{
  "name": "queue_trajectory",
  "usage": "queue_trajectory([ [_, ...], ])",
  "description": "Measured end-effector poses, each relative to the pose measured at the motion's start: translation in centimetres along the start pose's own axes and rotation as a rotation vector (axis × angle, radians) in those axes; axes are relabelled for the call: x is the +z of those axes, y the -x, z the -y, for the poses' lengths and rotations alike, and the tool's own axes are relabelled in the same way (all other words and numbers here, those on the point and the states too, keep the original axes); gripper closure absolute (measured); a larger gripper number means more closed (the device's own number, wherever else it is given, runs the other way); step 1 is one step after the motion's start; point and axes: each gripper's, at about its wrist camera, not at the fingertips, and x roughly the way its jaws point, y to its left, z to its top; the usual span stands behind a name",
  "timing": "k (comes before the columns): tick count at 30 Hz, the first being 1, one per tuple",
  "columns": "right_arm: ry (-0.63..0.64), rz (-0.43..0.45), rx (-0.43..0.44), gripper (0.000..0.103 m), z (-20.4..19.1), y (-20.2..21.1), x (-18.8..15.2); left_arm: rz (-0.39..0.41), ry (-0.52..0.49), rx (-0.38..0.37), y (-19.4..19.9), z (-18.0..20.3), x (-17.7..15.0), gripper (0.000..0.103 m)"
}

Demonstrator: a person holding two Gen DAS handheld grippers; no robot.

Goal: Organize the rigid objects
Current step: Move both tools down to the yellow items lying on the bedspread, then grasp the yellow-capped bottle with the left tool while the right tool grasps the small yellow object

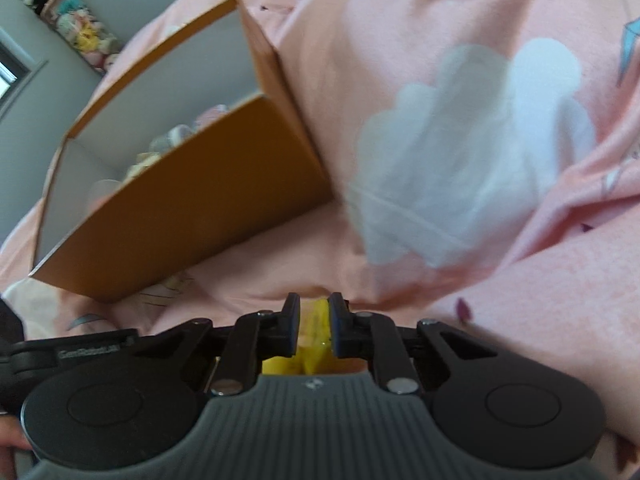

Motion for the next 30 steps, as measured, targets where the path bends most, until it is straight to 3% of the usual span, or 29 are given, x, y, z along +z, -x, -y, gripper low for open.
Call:
queue_trajectory([
  [5,-0.012,-0.006,-0.023,0.075,0.2,0.0,0.1,-0.009,0.05,0.011,-0.3,-0.1,0.2,0.056],
  [7,-0.018,-0.013,-0.036,0.074,0.4,-0.2,0.0,-0.017,0.057,0.014,-0.7,0.1,0.3,0.049],
  [14,-0.056,-0.053,-0.144,0.076,1.1,-0.8,0.1,-0.057,0.054,0.064,-2.4,0.5,0.5,0.043],
  [18,-0.048,-0.097,-0.177,0.067,1.2,-1.9,0.2,-0.073,0.034,0.07,-3.1,0.9,0.5,0.043],
  [22,-0.051,-0.148,-0.155,0.055,1.4,-3.2,0.7,-0.067,0.012,0.067,-3.0,1.5,0.4,0.052],
  [25,-0.051,-0.173,-0.132,0.055,1.6,-3.4,0.9,-0.045,0.018,0.037,-2.4,1.3,0.1,0.054],
  [26,-0.053,-0.177,-0.12,0.056,1.7,-3.3,0.8,-0.033,0.012,0.03,-2.0,1.3,0.0,0.056],
  [27,-0.053,-0.173,-0.11,0.062,1.8,-3.1,0.8,-0.015,0.005,0.02,-1.6,1.3,0.0,0.066],
  [30,-0.077,-0.144,-0.063,0.074,2.4,-2.2,0.7,0.023,-0.041,-0.02,-0.2,1.7,-0.1,0.072],
])
